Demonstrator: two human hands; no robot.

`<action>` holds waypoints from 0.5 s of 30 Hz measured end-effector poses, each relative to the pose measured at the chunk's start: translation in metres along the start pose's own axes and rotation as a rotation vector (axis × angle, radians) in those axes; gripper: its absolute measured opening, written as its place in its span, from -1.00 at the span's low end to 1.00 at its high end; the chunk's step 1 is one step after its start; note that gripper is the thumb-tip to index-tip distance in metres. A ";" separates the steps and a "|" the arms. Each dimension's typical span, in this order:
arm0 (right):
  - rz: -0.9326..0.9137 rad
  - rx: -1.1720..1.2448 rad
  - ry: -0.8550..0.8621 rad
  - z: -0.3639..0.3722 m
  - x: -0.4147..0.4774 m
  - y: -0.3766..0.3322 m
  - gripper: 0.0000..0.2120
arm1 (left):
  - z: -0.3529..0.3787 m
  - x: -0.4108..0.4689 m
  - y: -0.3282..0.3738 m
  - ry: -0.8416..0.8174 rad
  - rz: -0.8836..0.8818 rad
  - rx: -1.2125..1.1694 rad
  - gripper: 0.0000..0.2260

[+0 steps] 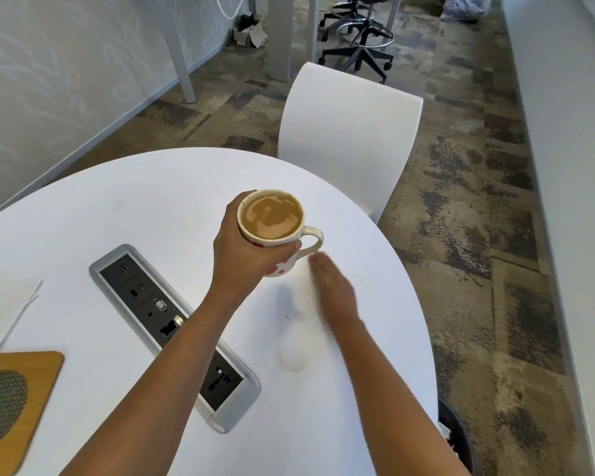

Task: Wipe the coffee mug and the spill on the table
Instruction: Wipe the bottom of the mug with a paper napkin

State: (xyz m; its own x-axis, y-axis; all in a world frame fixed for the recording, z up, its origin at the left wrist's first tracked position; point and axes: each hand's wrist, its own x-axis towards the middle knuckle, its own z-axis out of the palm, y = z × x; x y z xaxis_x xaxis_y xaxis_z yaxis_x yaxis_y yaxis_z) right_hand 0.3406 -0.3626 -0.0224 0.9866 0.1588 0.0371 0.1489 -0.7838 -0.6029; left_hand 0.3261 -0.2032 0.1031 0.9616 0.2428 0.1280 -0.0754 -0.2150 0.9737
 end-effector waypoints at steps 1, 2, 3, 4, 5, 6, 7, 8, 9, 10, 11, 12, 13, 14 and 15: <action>0.069 -0.008 0.022 -0.007 -0.001 0.012 -0.61 | -0.001 0.000 0.000 0.002 -0.003 -0.002 -0.29; 0.148 -0.034 0.066 -0.014 -0.003 0.024 -0.60 | -0.002 0.000 0.000 0.006 -0.003 0.000 -0.29; 0.229 -0.047 0.113 -0.020 -0.006 0.037 -0.58 | -0.004 0.000 0.000 0.009 -0.001 0.004 -0.28; 0.317 -0.030 0.155 -0.024 -0.013 0.046 -0.56 | -0.005 -0.001 0.001 0.011 0.002 0.007 -0.28; 0.364 -0.034 0.194 -0.026 -0.019 0.050 -0.53 | -0.005 -0.001 0.001 0.011 0.004 0.007 -0.28; 0.378 -0.070 0.232 -0.026 -0.027 0.050 -0.50 | -0.006 -0.002 0.002 0.009 0.006 0.004 -0.27; 0.398 -0.073 0.258 -0.024 -0.033 0.048 -0.48 | -0.006 -0.003 0.003 0.007 0.009 -0.001 -0.27; 0.421 -0.057 0.275 -0.020 -0.038 0.044 -0.48 | -0.006 -0.004 0.004 0.005 0.012 -0.005 -0.28; 0.443 -0.026 0.280 -0.016 -0.042 0.036 -0.51 | -0.006 -0.005 0.005 0.003 0.015 -0.008 -0.28; 0.421 -0.011 0.256 -0.010 -0.044 0.027 -0.55 | -0.006 -0.006 0.006 0.002 0.017 -0.011 -0.28; 0.371 0.005 0.219 -0.003 -0.049 0.016 -0.58 | -0.005 -0.008 0.008 -0.001 0.020 -0.014 -0.28; 0.303 0.026 0.176 0.003 -0.055 0.003 -0.60 | -0.005 -0.010 0.009 -0.003 0.024 -0.015 -0.28; 0.235 0.041 0.118 0.010 -0.061 -0.008 -0.62 | -0.005 -0.011 0.011 -0.003 0.032 -0.014 -0.28; 0.171 0.097 0.071 0.017 -0.067 -0.019 -0.63 | -0.004 -0.013 0.013 -0.002 0.040 -0.011 -0.29; 0.108 0.136 0.002 0.022 -0.072 -0.029 -0.63 | -0.004 -0.015 0.014 -0.002 0.049 -0.007 -0.29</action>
State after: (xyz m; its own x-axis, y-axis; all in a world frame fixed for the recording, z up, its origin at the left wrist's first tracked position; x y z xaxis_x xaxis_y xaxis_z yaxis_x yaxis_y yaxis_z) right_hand 0.2639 -0.3380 -0.0256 0.9965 0.0769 -0.0323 0.0317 -0.7074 -0.7061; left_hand 0.3098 -0.2055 0.1160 0.9572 0.2305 0.1749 -0.1239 -0.2198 0.9677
